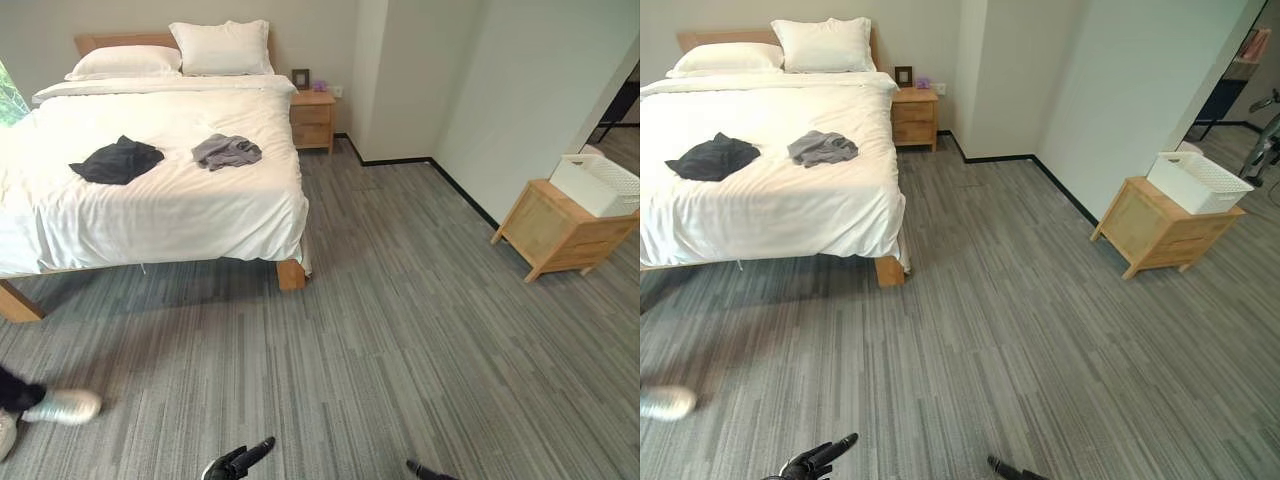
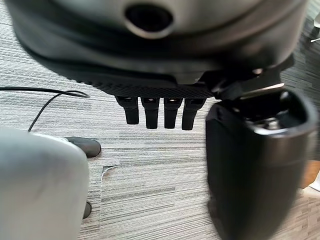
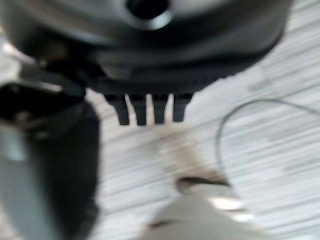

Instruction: Pick up bed clothes into laundry basket.

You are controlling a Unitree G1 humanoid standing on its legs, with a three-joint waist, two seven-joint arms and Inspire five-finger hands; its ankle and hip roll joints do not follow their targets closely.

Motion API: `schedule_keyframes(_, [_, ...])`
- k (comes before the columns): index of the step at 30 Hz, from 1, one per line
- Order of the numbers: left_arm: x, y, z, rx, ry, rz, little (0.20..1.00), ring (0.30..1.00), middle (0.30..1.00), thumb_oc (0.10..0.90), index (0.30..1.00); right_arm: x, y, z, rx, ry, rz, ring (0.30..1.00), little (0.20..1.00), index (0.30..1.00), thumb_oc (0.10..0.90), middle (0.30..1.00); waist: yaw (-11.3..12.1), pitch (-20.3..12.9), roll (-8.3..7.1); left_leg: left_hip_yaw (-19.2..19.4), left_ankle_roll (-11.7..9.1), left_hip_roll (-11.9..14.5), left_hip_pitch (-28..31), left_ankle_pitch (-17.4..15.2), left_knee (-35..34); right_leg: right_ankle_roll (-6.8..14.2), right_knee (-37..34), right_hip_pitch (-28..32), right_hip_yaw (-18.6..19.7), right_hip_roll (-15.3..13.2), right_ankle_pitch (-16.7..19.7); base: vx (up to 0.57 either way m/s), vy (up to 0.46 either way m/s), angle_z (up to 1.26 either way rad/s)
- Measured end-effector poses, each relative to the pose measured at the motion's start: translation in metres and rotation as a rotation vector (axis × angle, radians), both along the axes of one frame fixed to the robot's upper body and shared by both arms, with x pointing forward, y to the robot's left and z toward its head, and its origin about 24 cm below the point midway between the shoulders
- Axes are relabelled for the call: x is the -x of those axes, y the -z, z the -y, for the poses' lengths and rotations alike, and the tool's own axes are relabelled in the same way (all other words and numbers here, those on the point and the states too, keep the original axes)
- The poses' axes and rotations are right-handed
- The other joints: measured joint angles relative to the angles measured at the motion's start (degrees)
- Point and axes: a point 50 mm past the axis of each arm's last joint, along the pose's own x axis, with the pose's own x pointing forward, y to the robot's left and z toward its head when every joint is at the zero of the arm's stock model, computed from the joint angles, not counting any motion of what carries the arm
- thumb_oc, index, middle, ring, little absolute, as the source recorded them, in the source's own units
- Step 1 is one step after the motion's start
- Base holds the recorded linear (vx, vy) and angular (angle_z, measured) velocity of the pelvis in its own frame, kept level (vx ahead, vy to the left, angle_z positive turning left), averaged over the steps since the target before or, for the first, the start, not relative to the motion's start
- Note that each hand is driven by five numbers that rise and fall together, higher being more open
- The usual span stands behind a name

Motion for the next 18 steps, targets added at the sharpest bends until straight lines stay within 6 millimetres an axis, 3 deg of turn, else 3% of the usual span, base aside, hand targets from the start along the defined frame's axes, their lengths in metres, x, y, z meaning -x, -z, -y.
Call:
schedule_keyframes(7, [-0.002, -0.001, -0.006, -0.012, 0.001, 0.003, 0.9, 0.9, 0.9, 0.8, 0.9, 0.005, 0.0, 0.005, 0.001, 0.06, -0.016, 0.9, 0.9, 0.9, 0.8, 0.9, -0.1, 0.0, 0.27, 0.0, 0.0, -0.1, 0.5, 0.0, -0.6, 0.4, -1.2, 0.6, 0.2, 0.0, 0.4, 0.02, 0.008, -0.01])
schedule_keyframes(11, [-0.027, -0.013, -0.021, -0.042, -0.023, 0.108, 0.9, 0.9, 0.9, 0.8, 0.9, -0.024, -0.009, 0.016, 0.006, 0.164, 0.131, 0.9, 0.9, 0.9, 0.8, 0.9, -0.5, 0.5, 0.63, 0.3, 0.3, -0.2, 0.5, 0.2, -0.9, 0.5, -1.1, -0.1, 1.0, 0.0, 0.4, -0.02, 0.021, -0.08])
schedule_keyframes(12, [-0.068, -0.037, -0.036, -0.086, 0.003, 0.274, 0.9, 0.9, 0.9, 0.8, 0.9, -0.068, -0.029, 0.029, 0.039, 0.171, 0.321, 0.9, 0.9, 0.9, 0.8, 0.9, -1.3, 1.1, 1.19, 0.6, 0.6, -0.3, -0.1, 0.5, -0.9, 0.8, -1.3, -0.6, 1.2, -0.2, 0.8, -0.06, 0.05, -0.05])
schedule_keyframes(14, [-0.107, -0.069, -0.048, -0.142, 0.026, 0.45, 0.9, 0.9, 0.9, 0.8, 0.9, -0.113, -0.06, 0.04, 0.072, 0.126, 0.517, 0.9, 0.9, 0.9, 0.8, 0.9, -1.6, 1.6, 1.78, 0.8, 0.6, -0.4, -0.2, 0.9, -0.9, 1.1, -1.8, -0.5, 1.2, -0.2, 2.0, -0.02, 0.033, -0.06])
schedule_keyframes(15, [-0.124, -0.096, -0.048, -0.143, 0.03, 0.599, 0.9, 0.9, 0.9, 0.8, 0.9, -0.133, -0.09, 0.043, 0.1, 0.089, 0.683, 0.9, 0.9, 0.9, 0.8, 0.9, -1.6, 2.6, 2.41, 0.8, 0.7, -0.4, -0.3, 0.9, -1.1, 1.3, -2.3, -0.3, 1.2, -0.2, 2.1, 0.0, 0.0, 0.0])
schedule_keyframes(16, [-0.15, -0.144, -0.045, -0.142, 0.031, 0.872, 0.9, 0.9, 0.9, 0.8, 0.9, -0.158, -0.137, 0.049, 0.167, 0.015, 0.934, 0.9, 0.9, 0.9, 0.8, 0.9, -1.4, 3.2, 3.02, 0.7, 0.6, -0.5, -0.2, 1.4, -1.4, 1.4, -3.4, 0.4, 1.2, -0.2, 3.4, -0.04, 0.026, 0.0])
schedule_keyframes(18, [-0.163, -0.181, -0.041, -0.151, 0.03, 1.047, 0.9, 0.9, 0.9, 0.8, 0.9, -0.178, -0.169, 0.048, 0.212, -0.053, 1.073, 0.9, 0.9, 0.9, 0.8, 0.9, -1.4, 3.1, 2.8, 0.4, 0.6, -0.7, -0.1, 1.4, -1.2, 1.4, -4.1, 0.9, 1.3, -0.2, 3.7, 0.01, 0.013, -0.02])
